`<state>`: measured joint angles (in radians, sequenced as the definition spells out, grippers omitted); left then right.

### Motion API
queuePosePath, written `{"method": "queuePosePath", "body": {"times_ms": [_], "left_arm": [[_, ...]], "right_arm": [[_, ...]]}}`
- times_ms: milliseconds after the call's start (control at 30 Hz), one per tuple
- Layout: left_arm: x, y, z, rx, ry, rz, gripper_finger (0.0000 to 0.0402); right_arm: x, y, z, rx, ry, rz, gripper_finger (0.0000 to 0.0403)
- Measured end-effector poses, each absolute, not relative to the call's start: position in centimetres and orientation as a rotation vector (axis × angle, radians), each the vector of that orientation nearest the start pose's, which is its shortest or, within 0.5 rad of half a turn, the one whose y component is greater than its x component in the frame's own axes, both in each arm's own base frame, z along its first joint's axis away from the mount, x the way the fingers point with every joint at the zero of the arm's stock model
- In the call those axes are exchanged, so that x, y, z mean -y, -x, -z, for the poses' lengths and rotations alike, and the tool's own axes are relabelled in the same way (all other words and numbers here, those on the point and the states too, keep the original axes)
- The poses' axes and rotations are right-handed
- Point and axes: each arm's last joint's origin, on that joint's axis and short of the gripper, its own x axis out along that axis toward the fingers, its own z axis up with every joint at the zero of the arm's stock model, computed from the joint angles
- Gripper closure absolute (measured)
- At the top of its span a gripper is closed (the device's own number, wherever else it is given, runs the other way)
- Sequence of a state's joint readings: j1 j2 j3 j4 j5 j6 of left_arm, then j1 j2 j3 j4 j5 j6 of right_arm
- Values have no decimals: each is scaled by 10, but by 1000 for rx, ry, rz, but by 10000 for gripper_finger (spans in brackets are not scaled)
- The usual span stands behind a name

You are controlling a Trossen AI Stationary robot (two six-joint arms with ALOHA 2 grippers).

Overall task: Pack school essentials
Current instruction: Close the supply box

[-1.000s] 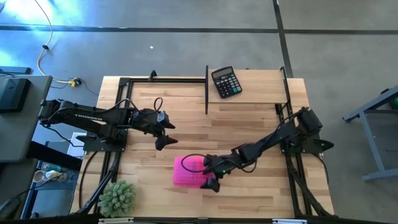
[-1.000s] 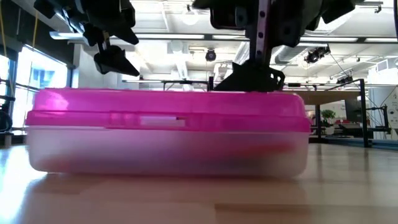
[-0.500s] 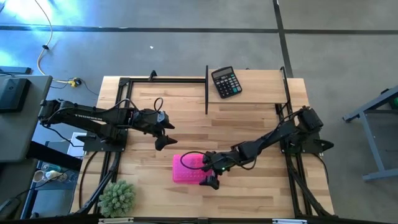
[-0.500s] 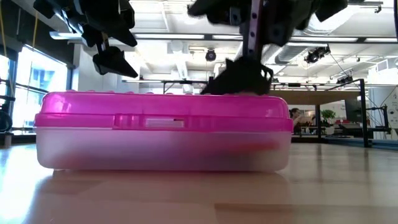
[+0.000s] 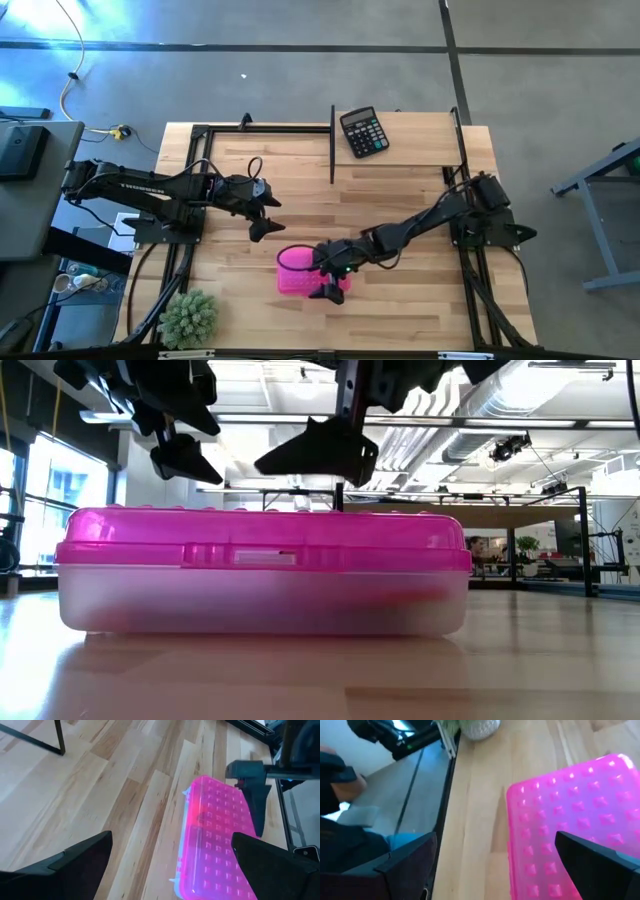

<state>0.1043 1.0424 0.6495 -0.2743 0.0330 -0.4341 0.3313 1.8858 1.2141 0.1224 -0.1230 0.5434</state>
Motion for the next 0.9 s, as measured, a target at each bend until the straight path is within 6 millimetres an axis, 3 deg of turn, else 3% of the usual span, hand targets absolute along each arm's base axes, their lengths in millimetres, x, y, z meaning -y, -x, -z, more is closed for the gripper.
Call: {"method": "queuePosePath", "body": {"times_ms": [367,900], "left_arm": [[-21,-211,-233,-641,470,-215,2],[-21,-207,-240,-609,470,-208,2]], "right_arm": [[-124,-397,-179,-761,-457,-216,4],[-92,-403,-177,-764,-462,-81,4]]}}
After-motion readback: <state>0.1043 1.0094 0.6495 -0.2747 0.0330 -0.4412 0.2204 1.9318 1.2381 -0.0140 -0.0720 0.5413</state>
